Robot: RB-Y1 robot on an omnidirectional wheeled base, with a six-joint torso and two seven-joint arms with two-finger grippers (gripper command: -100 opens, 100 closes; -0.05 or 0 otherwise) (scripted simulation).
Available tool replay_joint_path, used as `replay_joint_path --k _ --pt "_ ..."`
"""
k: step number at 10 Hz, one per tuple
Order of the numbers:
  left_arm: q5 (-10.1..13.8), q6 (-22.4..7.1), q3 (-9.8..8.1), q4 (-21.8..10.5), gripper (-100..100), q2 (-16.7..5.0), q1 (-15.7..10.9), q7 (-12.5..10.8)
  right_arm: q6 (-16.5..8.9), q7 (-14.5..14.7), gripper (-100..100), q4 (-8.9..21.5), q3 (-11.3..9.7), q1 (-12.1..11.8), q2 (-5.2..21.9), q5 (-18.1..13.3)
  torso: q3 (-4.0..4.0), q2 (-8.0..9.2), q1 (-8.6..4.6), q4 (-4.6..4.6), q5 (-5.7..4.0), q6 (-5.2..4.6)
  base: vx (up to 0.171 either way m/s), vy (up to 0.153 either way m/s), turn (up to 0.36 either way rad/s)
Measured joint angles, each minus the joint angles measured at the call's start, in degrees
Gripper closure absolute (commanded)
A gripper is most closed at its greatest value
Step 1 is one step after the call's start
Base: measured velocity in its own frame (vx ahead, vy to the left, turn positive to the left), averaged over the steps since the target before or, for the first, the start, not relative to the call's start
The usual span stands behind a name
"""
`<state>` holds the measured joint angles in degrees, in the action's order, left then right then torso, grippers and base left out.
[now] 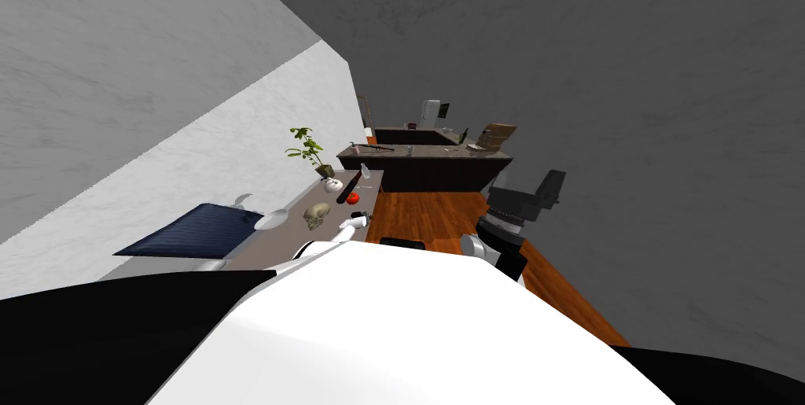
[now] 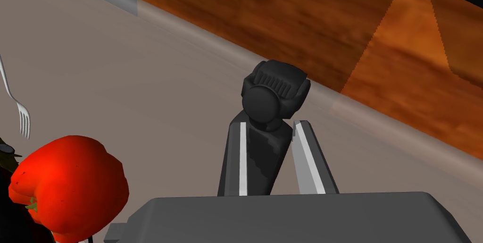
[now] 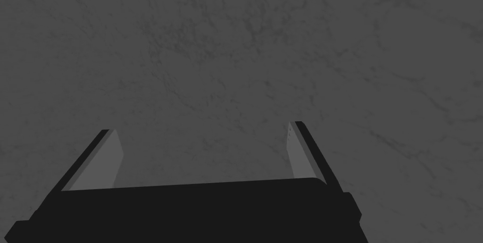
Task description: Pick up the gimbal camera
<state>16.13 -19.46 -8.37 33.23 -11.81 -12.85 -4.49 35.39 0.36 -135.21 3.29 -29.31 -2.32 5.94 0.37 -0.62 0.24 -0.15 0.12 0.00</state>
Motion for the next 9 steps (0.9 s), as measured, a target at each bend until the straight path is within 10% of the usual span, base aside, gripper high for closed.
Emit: replay_joint_path --k 9 --pt "12.2 -4.54 14.03 8.72 100 -1.81 2.99 9.83 0.0 0.0 0 0.0 0.0 -0.01 0.0 0.0 0.01 0.0 -0.08 -0.02 -0.05 0.01 0.059 -0.059 0.263"
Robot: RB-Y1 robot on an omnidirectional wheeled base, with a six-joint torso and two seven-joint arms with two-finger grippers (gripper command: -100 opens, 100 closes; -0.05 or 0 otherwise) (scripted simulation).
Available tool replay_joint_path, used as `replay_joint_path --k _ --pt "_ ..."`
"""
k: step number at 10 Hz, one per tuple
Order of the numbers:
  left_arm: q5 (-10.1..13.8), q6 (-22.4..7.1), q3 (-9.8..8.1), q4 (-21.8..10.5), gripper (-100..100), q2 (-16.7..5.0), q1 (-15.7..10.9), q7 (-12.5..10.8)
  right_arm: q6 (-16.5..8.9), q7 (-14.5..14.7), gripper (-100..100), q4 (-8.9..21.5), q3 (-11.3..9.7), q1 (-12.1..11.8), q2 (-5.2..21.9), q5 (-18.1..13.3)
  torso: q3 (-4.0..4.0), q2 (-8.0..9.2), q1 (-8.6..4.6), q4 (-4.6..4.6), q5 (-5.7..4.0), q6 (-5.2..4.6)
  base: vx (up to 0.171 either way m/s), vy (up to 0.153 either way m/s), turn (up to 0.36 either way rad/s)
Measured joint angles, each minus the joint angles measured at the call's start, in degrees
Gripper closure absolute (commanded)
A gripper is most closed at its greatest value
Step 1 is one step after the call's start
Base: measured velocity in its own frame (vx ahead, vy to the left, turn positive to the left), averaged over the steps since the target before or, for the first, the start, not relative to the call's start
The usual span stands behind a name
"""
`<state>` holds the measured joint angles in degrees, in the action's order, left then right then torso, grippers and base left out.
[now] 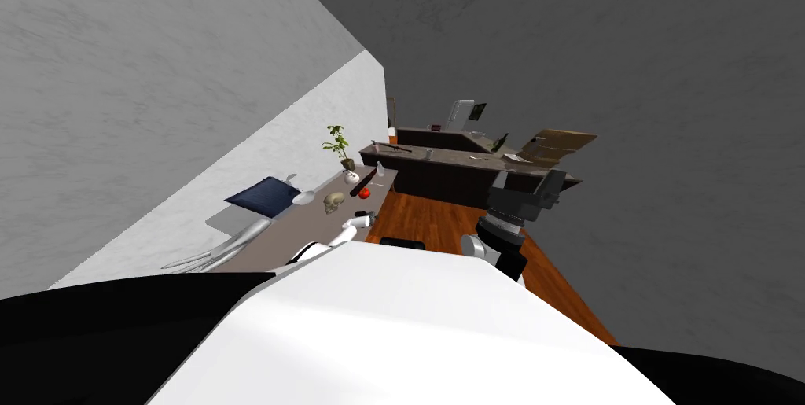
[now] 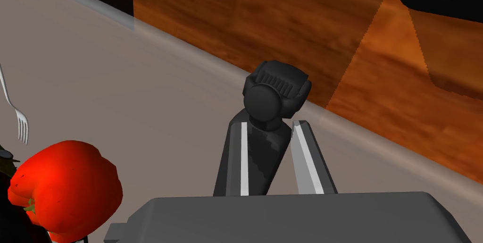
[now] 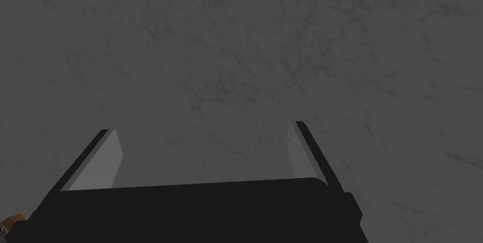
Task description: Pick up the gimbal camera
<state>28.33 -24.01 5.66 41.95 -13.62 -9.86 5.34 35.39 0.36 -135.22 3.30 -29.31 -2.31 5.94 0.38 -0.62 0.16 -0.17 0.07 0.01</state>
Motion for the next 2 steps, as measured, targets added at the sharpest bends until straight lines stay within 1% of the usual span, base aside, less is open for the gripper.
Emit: replay_joint_path --k 1,2 --pt "1.01 -0.67 1.36 0.79 100 -0.28 0.23 0.75 0.0 0.0 0 0.0 -0.01 0.01 0.0 0.0 -0.02 0.01 0.01 0.04 0.01 -0.1 0.016 -0.025 0.008" --pt "1.13 -0.83 1.51 0.86 0 -0.27 0.23 0.86 0.0 0.0 0 0.0 -0.01 0.02 0.01 0.0 -0.06 0.08 0.14 0.05 0.02 -0.1 0.003 -0.006 -0.002"
